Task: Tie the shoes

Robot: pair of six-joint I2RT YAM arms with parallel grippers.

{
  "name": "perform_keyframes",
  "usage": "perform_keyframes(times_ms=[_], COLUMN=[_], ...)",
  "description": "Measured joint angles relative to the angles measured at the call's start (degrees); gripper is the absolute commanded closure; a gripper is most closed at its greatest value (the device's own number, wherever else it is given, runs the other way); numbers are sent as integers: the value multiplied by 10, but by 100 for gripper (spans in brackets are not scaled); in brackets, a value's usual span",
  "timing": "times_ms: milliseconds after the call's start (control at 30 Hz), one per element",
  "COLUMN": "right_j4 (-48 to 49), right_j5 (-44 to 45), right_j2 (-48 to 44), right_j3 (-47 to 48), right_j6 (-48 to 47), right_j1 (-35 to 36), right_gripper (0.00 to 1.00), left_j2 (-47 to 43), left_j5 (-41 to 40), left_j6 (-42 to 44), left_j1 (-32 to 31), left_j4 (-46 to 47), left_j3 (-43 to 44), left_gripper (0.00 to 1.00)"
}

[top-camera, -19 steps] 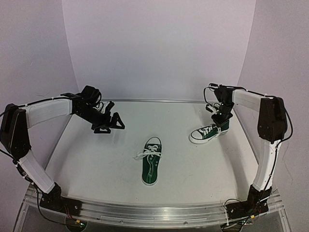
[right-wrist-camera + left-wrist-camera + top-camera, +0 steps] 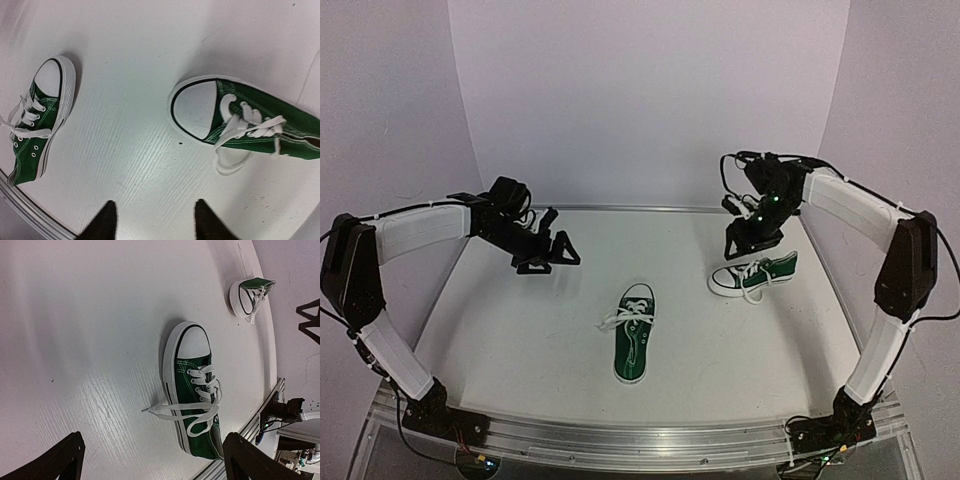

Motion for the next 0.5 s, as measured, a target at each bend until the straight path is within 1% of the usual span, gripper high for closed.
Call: perform_keyframes(times_ms=[67,167,267,367,500], right_j4=[-4,-7,-7,-8,-9], right_j5=[25,93,148,181,198], right_j2=[1,13,48,93,152], right_j3=[29,67,93,99,101], right_j6=[-12,-35,-65,-102,-148], right_j1=[-5,-16,-31,-46,-63], right_gripper=[22,21,21,23,24], left_j2=[0,0,0,0,0], left_j5=[0,0,4,6,9], left_j6=[0,0,-1,-1,-1], left_j1=[0,0,0,0,0], left_j4=[1,2,4,7,8], left_j3=[0,0,0,0,0], left_gripper=[0,0,0,0,0])
